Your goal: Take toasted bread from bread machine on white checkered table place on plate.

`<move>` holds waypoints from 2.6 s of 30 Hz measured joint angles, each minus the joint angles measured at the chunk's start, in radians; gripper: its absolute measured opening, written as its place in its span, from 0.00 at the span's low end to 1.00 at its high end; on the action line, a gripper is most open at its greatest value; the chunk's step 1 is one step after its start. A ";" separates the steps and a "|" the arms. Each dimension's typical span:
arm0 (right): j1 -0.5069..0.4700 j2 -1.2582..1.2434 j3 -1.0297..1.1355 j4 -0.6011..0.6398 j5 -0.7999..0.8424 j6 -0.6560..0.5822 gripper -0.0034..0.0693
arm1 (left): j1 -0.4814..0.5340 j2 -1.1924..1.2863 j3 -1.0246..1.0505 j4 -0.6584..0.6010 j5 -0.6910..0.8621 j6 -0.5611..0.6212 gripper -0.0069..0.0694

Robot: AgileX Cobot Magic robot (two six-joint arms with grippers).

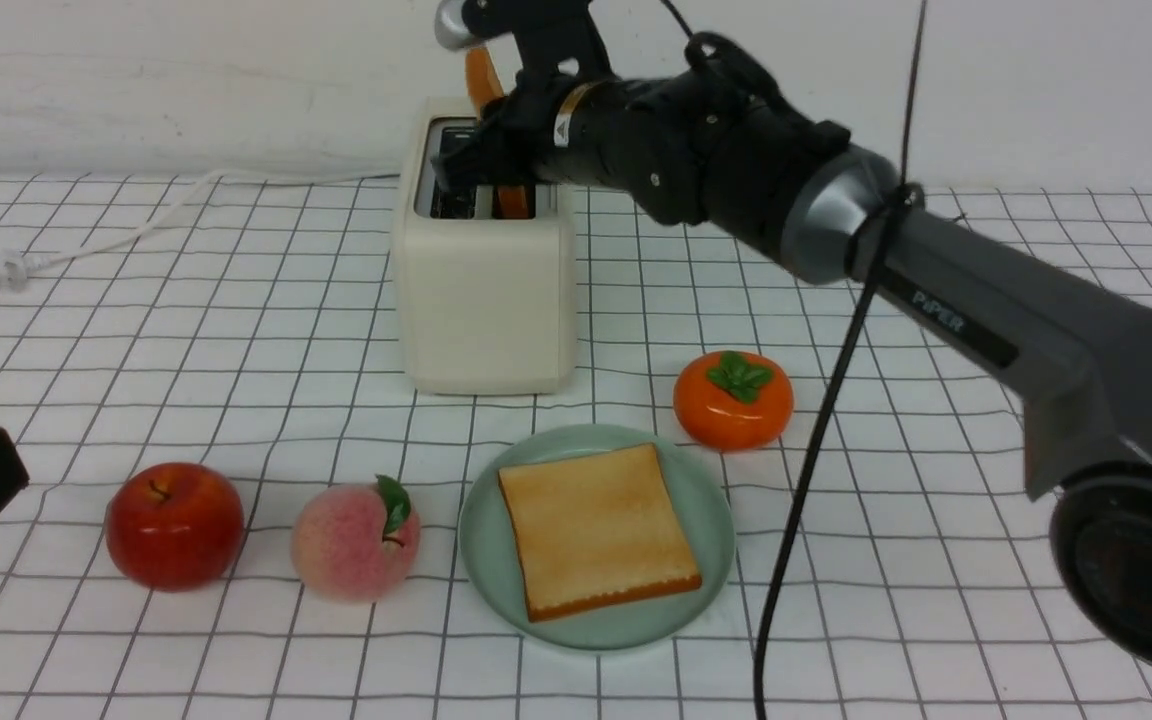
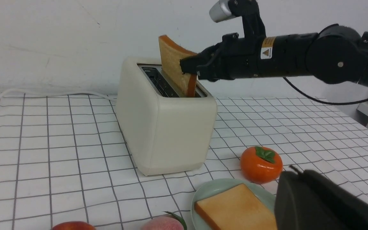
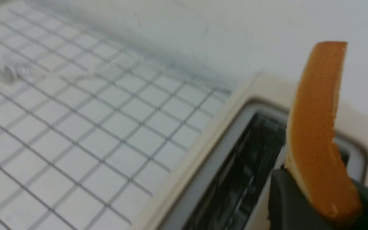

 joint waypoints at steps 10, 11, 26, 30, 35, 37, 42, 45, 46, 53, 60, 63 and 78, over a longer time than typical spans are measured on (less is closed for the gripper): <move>0.035 -0.382 -0.003 0.022 0.412 -0.114 0.22 | 0.000 0.000 0.000 0.000 0.031 0.000 0.07; 0.031 -0.424 -0.005 0.029 0.514 -0.141 0.22 | 0.000 0.000 0.000 0.000 0.036 0.000 0.07; -0.224 -0.735 0.670 0.687 0.871 -0.420 0.22 | 0.000 0.000 0.000 -0.003 0.063 0.000 0.07; -0.224 -0.652 0.883 1.012 0.662 -0.651 0.22 | 0.000 0.000 0.000 -0.006 0.063 0.000 0.07; -0.224 -0.515 0.915 1.251 0.539 -0.819 0.22 | 0.000 0.000 0.000 -0.009 0.063 0.000 0.07; -0.224 -0.456 0.916 1.323 0.499 -0.854 0.22 | 0.000 0.000 0.000 -0.009 0.063 0.000 0.07; -0.224 -0.373 0.917 1.358 0.374 -0.879 0.22 | 0.000 0.000 0.000 -0.009 0.065 0.000 0.07; -0.224 -0.365 0.917 1.338 0.330 -0.882 0.29 | 0.000 0.000 0.000 -0.009 0.068 0.000 0.08; -0.224 -0.365 0.917 1.330 0.325 -0.882 0.34 | 0.000 0.000 0.000 -0.009 0.068 0.000 0.08; -0.227 -0.399 0.917 1.170 0.349 -0.855 0.71 | 0.000 0.000 0.000 -0.009 0.070 0.000 0.08; -0.244 -0.637 0.917 0.788 0.418 -0.562 0.71 | 0.000 0.000 0.000 -0.007 0.077 0.000 0.09; -0.244 -0.766 0.917 0.623 0.520 -0.438 0.62 | 0.000 0.000 0.000 -0.007 0.080 0.000 0.09; -0.244 -1.434 0.973 0.206 0.928 -0.072 0.03 | 0.000 -0.244 0.109 -0.135 0.146 0.000 0.10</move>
